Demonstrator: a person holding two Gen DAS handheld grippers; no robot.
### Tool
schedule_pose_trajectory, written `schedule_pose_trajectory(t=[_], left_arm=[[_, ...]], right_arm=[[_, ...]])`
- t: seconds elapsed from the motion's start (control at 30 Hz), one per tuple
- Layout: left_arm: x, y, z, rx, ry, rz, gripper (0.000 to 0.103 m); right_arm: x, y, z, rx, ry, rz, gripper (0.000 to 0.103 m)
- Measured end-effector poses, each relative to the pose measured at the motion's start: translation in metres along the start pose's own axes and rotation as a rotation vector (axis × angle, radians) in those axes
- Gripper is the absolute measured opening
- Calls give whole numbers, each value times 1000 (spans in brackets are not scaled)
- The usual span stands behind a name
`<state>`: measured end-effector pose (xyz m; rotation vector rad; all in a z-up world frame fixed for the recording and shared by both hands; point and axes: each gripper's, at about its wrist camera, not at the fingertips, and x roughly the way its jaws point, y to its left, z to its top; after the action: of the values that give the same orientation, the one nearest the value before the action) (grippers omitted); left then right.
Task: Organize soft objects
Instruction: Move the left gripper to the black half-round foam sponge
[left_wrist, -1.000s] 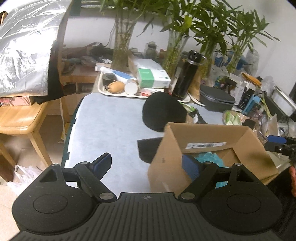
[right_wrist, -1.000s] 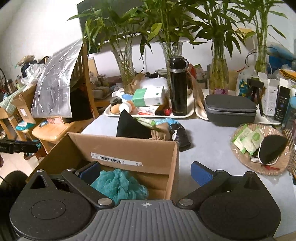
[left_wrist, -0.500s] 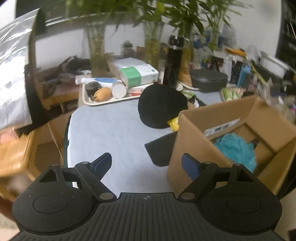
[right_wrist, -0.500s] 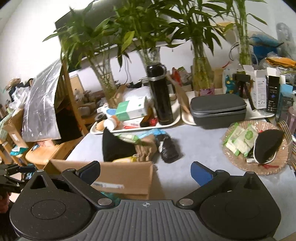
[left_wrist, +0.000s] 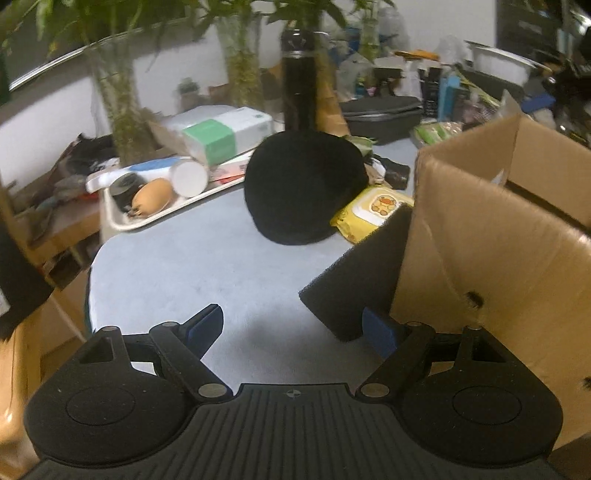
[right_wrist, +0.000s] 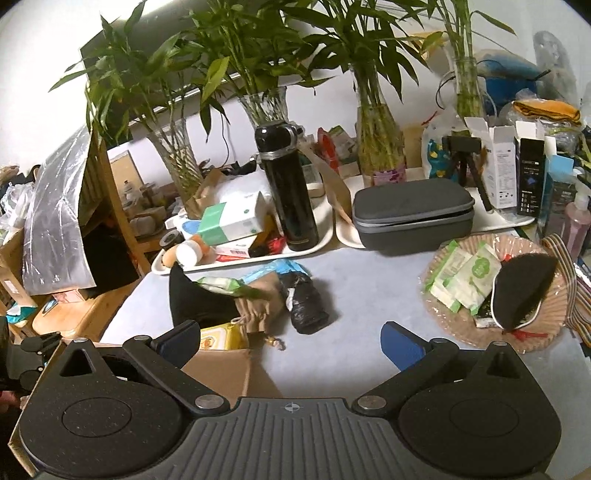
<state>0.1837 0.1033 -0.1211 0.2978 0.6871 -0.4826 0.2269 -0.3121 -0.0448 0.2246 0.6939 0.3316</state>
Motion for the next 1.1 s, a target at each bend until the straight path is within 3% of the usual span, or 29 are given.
schedule_pose_trajectory(t=[0.27, 0.4, 0.53, 0.77, 0.97, 1.1], left_arm=[[20, 10, 2, 16, -5, -71, 77], [32, 23, 7, -48, 2, -119, 71], [46, 36, 9, -146, 27, -141, 71], [63, 63, 18, -356, 53, -46, 71], [63, 83, 21, -587, 33, -174, 71], [78, 92, 22, -768, 113, -216, 71]], right_arm=[[7, -5, 1, 27, 23, -15, 103], [9, -3, 2, 22, 26, -11, 103], [10, -3, 2, 19, 28, -13, 103], [13, 0, 1, 3, 35, -8, 103], [12, 1, 1, 0, 36, -1, 103], [12, 1, 2, -1, 35, 2, 103]])
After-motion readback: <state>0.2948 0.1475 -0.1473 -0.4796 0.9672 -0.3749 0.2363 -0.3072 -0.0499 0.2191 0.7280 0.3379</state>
